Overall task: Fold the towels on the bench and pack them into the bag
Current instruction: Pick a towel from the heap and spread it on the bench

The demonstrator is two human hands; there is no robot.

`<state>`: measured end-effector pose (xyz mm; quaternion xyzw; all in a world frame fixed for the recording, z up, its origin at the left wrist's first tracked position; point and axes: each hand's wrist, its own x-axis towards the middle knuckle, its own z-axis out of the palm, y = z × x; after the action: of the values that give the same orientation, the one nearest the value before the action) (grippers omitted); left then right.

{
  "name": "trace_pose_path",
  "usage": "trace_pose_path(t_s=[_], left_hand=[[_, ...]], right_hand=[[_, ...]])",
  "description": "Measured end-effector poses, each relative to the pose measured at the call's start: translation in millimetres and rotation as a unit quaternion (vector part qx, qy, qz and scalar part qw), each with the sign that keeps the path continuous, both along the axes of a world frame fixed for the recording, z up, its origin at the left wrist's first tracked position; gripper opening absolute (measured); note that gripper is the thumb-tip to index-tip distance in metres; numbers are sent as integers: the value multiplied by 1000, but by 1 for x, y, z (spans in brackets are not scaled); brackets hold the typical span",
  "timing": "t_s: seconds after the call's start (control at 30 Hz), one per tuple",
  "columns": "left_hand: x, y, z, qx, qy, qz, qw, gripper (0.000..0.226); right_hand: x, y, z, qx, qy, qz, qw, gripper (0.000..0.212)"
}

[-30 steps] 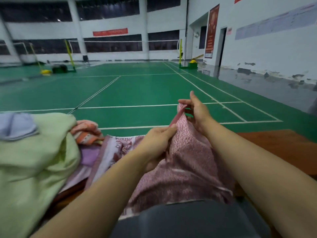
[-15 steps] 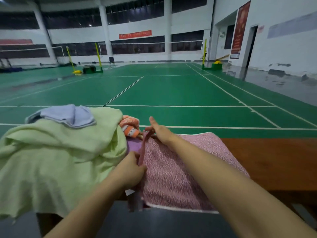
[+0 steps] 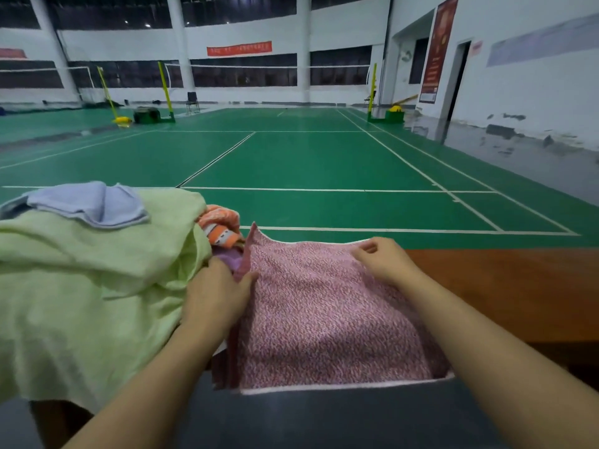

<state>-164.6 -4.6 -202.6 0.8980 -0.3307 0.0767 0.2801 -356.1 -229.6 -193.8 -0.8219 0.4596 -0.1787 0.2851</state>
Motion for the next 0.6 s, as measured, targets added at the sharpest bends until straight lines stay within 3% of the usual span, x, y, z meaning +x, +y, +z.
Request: trace_pose_path(t_s=[0.13,0.27,0.4,0.5,0.6], left_hand=[[6,-1,-5,-7,-5,-4,1000,54],[7,-2,-7,13,11,-10,1000,62],[5,0,-9,22,37,-36,998,62],[6,3,-14,-57,75,-71,993,54],[0,5,-8,-162,117,-105,974,42]], right_hand=[[-47,-16,9,-17,154,-46,987,53],[-74,-19,18,34,233,-66,970,56],[-85,-14,16,104,220,-47,969,56],[-90,-13,10,150,166,-40,974,61],[-95,-12,4,155,47,-46,986,61]])
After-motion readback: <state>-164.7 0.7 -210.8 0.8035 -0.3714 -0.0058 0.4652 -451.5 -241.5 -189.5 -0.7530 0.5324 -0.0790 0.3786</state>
